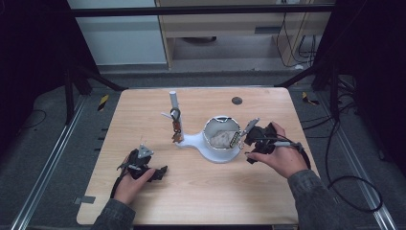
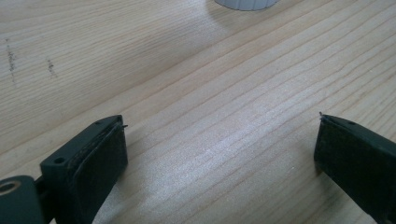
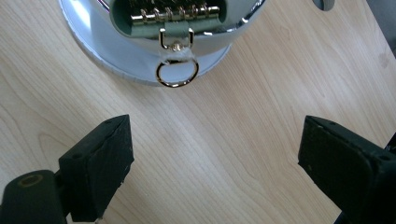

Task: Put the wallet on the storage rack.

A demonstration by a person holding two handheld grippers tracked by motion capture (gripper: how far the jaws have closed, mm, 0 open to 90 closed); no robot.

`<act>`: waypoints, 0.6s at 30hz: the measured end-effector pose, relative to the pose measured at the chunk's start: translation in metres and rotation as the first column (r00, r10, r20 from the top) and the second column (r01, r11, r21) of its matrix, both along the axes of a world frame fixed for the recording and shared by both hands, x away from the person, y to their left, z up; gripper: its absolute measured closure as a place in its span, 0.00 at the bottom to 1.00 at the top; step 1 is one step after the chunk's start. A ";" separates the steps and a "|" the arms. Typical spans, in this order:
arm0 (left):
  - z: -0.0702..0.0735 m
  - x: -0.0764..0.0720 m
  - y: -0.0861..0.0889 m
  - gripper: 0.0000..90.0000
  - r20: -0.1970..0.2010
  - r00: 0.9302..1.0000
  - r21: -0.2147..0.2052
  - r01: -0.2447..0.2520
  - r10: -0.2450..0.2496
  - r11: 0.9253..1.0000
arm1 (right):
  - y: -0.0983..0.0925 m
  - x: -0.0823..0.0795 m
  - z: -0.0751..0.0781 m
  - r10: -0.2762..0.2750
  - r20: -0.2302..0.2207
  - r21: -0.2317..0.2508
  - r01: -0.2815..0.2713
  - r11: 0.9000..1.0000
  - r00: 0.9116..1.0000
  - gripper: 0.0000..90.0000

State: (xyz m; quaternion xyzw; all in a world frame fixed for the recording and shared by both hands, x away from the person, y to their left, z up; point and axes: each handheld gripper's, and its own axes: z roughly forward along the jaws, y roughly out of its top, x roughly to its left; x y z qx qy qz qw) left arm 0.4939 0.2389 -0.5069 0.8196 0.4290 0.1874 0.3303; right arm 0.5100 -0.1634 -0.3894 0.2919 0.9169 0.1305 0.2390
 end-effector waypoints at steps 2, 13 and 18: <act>0.000 0.000 0.000 0.02 0.000 1.000 0.000 0.000 0.000 1.000 | -0.003 0.000 -0.003 -0.009 -0.001 0.006 0.009 1.000 1.000 0.11; 0.000 0.000 0.000 0.02 0.000 1.000 0.000 0.000 0.000 1.000 | -0.021 -0.004 -0.018 -0.073 0.013 0.070 0.071 0.995 0.997 0.11; 0.000 0.000 0.000 0.02 0.001 1.000 -0.001 0.001 -0.001 1.000 | -0.032 -0.006 -0.031 -0.131 0.029 0.145 0.125 0.982 0.991 0.11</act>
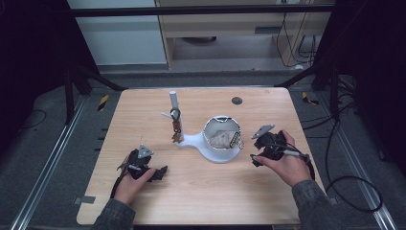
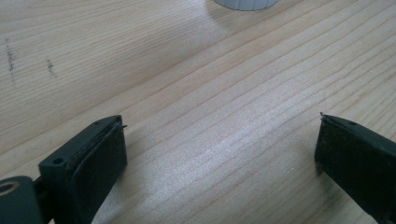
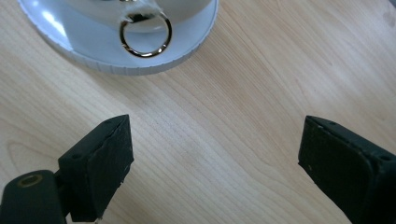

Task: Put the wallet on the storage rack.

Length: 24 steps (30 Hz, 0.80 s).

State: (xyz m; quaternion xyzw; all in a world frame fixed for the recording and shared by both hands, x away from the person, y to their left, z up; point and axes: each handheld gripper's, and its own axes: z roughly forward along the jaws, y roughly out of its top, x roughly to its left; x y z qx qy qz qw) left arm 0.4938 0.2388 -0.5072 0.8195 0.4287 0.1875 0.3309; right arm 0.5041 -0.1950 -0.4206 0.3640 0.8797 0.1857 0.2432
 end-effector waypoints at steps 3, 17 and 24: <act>0.000 0.000 0.000 0.02 0.001 1.000 -0.001 0.000 0.000 1.000 | -0.007 -0.001 -0.012 -0.043 0.005 0.048 0.042 0.998 0.999 0.12; -0.001 0.000 0.000 0.01 0.003 1.000 -0.006 0.002 -0.002 1.000 | -0.037 -0.009 -0.059 -0.135 -0.059 0.225 0.145 0.963 0.989 0.12; -0.001 0.000 0.000 0.00 0.004 1.000 -0.004 0.007 -0.007 1.000 | -0.044 -0.009 -0.067 -0.142 -0.057 0.286 0.152 0.946 0.988 0.07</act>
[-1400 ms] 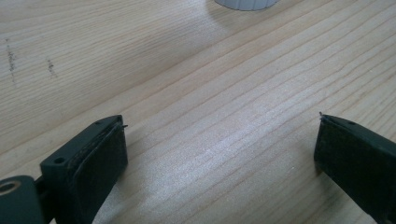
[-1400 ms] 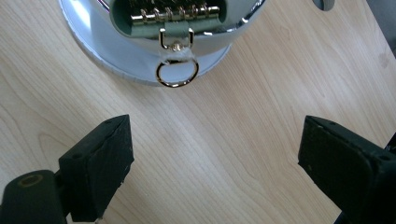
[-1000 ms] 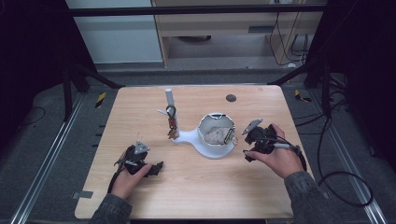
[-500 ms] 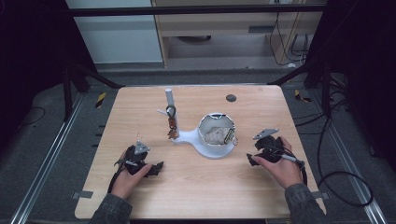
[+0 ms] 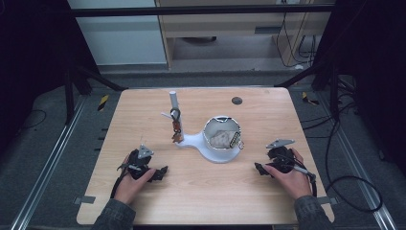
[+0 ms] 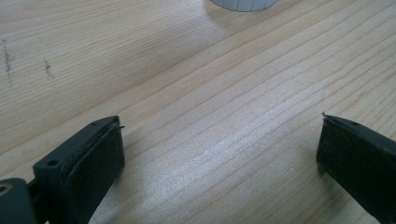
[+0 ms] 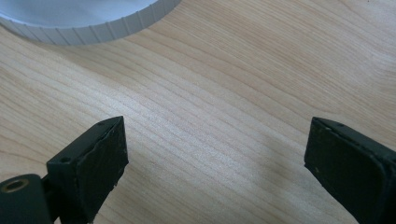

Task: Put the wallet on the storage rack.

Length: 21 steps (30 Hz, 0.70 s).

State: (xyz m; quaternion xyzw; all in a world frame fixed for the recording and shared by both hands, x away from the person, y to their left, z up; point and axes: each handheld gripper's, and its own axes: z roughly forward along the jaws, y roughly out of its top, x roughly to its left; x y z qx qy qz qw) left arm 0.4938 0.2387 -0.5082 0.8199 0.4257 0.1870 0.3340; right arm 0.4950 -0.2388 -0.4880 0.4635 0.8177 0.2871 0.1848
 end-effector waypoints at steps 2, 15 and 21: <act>0.000 0.000 0.000 0.00 0.001 1.000 0.000 0.000 0.000 1.000 | -0.001 0.000 -0.001 -0.002 0.004 0.009 0.002 1.000 1.000 0.05; 0.000 0.000 0.000 0.00 0.002 1.000 -0.002 0.008 -0.008 1.000 | -0.003 0.009 -0.008 -0.052 0.028 0.014 0.051 0.999 0.998 0.06; -0.001 0.001 0.000 0.00 0.002 1.000 -0.004 0.013 -0.013 1.000 | -0.005 0.014 -0.013 -0.091 0.025 0.053 0.090 0.995 0.996 0.06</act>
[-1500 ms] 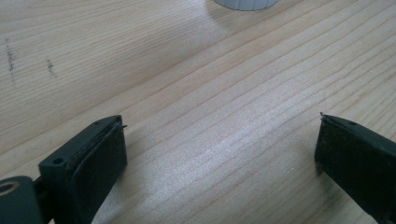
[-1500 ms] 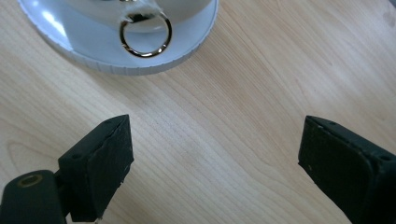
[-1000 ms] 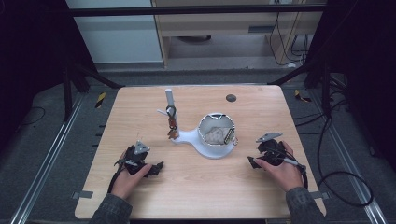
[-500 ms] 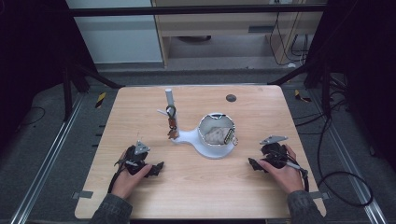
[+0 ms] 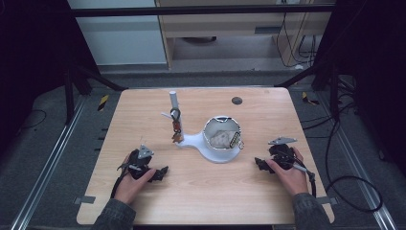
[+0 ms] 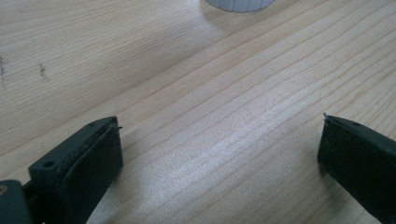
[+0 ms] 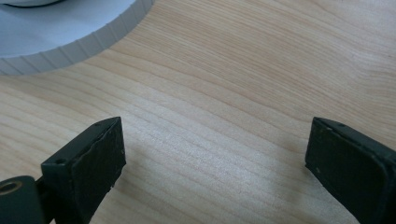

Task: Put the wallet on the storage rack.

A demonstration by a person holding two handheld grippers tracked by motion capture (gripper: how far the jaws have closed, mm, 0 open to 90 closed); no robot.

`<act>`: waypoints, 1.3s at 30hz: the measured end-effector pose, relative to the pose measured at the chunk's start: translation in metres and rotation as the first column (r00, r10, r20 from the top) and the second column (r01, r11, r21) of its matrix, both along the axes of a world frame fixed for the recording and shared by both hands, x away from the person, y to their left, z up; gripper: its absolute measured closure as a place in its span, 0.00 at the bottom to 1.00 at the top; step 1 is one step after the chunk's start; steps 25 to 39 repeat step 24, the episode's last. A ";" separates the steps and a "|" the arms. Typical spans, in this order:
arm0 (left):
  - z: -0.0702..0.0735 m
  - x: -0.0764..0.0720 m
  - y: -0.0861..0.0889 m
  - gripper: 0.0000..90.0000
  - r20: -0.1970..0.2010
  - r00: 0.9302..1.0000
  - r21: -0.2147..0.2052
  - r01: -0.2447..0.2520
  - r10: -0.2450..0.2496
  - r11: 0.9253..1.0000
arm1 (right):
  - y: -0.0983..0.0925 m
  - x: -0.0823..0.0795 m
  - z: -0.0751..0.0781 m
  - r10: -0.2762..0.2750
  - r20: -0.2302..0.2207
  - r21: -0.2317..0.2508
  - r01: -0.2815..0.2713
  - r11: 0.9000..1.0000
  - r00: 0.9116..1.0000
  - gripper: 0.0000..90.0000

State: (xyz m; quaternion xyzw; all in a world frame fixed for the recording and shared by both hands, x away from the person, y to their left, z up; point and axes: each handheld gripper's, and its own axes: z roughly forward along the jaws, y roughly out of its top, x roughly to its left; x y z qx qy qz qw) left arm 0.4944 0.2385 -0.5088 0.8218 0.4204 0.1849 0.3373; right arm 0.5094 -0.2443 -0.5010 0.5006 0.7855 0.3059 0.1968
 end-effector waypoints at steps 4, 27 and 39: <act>0.000 0.000 0.000 0.00 0.000 1.000 0.000 0.000 0.000 1.000 | 0.003 0.002 -0.006 -0.016 0.011 0.009 0.016 1.000 1.000 0.04; 0.000 0.003 -0.002 0.00 0.000 1.000 0.002 0.011 -0.011 1.000 | 0.008 0.000 -0.011 -0.083 0.054 0.029 0.081 0.996 0.995 0.00; 0.000 0.003 -0.002 0.00 0.000 1.000 0.002 0.011 -0.011 1.000 | 0.008 0.000 -0.011 -0.083 0.054 0.029 0.081 0.996 0.995 0.00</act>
